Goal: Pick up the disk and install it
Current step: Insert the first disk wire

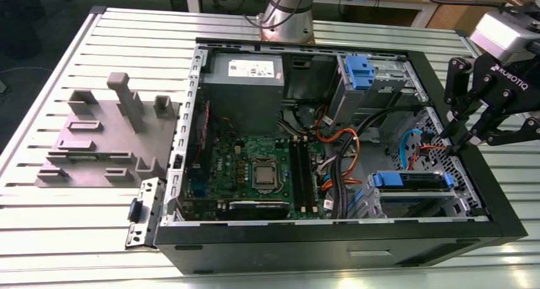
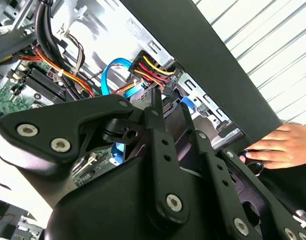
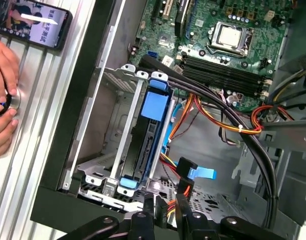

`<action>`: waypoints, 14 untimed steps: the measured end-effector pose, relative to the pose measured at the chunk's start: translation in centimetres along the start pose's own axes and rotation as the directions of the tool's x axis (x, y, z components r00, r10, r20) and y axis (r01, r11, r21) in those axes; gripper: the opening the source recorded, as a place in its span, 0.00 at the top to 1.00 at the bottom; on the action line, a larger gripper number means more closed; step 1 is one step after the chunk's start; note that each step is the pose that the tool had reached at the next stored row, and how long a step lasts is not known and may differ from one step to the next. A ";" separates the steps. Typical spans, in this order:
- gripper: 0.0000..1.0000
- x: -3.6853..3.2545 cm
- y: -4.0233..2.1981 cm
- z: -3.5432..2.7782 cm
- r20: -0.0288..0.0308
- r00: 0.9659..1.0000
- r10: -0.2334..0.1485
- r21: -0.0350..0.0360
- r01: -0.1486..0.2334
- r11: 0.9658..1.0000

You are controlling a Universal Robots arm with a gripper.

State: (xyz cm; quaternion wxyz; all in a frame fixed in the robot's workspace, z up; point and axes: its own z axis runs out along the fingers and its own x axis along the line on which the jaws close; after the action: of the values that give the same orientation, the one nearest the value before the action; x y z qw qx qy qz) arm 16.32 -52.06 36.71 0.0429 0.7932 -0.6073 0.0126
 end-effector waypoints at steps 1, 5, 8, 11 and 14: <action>0.69 -0.04 -0.09 0.05 -0.004 1.000 0.000 -0.005 0.000 1.000; 0.69 -0.35 -0.50 0.20 -0.029 1.000 0.000 -0.023 0.000 1.000; 0.69 -0.46 -0.72 0.36 -0.048 0.999 -0.001 -0.036 0.000 0.999; 0.69 -0.50 -0.78 0.52 -0.055 0.998 -0.006 -0.042 0.004 0.999; 0.69 -0.66 -0.97 0.67 -0.056 0.998 -0.008 -0.047 0.005 0.999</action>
State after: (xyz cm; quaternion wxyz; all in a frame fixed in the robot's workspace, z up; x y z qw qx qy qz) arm 17.06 -51.23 35.94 0.0787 0.7933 -0.6033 0.0202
